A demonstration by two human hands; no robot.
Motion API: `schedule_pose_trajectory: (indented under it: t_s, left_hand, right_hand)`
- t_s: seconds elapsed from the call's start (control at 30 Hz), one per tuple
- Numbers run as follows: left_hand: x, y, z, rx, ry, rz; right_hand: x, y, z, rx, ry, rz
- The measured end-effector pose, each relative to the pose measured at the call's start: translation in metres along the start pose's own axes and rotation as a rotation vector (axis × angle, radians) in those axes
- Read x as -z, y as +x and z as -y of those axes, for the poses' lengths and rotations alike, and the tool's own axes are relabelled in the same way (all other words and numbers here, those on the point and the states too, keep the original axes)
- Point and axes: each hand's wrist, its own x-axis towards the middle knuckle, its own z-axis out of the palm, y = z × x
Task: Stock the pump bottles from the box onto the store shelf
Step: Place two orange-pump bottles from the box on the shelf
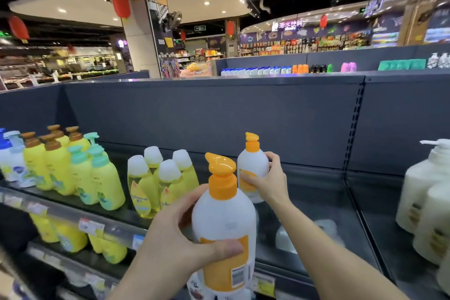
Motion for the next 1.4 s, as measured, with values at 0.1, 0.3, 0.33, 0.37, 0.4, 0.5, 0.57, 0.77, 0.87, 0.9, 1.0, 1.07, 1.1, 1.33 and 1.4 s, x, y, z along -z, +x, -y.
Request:
schedule_pose_trajectory:
  t_s: [0.1,0.3,0.33,0.37,0.4,0.5,0.57,0.77,0.87,0.9,1.0,1.07,1.1,1.33,1.4]
  left_hand:
    - [0.000,0.006,0.006,-0.008,-0.021,-0.006]
    - [0.002,0.010,0.014,-0.023,-0.072,0.023]
    - [0.003,0.010,0.016,-0.024,-0.075,0.029]
    - [0.004,0.009,0.016,-0.026,-0.075,0.039]
    - [0.005,0.008,0.016,-0.033,-0.075,0.049]
    - [0.009,0.011,0.016,-0.064,-0.064,0.038]
    - [0.011,0.016,0.017,-0.079,-0.045,0.031]
    - [0.002,0.055,0.030,-0.086,-0.078,0.046]
    - [-0.008,0.075,0.039,-0.067,-0.088,0.059]
    - [-0.012,0.081,0.042,-0.058,-0.094,0.070]
    - [-0.023,0.099,0.055,-0.027,-0.104,0.116]
    - [-0.029,0.110,0.065,-0.008,-0.100,0.146]
    - [-0.031,0.115,0.071,0.001,-0.105,0.157]
    - [-0.026,0.129,0.094,0.048,-0.181,0.247]
    - [-0.029,0.126,0.095,0.037,-0.083,0.225]
  right_hand:
    - [-0.004,-0.001,0.002,0.015,-0.025,-0.012]
    - [-0.008,-0.004,0.009,0.026,-0.121,-0.017]
    - [-0.008,-0.005,0.010,0.013,-0.143,-0.010]
    - [-0.007,-0.008,0.011,-0.003,-0.181,-0.007]
    - [-0.004,-0.013,0.012,-0.020,-0.232,-0.015]
    - [0.018,-0.043,0.021,-0.033,-0.381,-0.020]
    - [0.040,-0.075,0.019,-0.022,-0.562,0.102]
    - [0.085,-0.163,-0.005,-0.010,-0.975,0.393]
    - [0.089,-0.174,-0.017,0.045,-1.057,0.363]
    - [0.088,-0.174,-0.020,0.059,-1.059,0.334]
    - [0.084,-0.175,-0.022,0.077,-1.044,0.272]
    - [0.084,-0.175,-0.023,0.087,-1.037,0.251]
    - [0.084,-0.175,-0.023,0.087,-1.033,0.245]
    - [0.083,-0.175,-0.026,0.083,-1.038,0.236]
    - [0.082,-0.175,-0.029,0.098,-1.050,0.220]
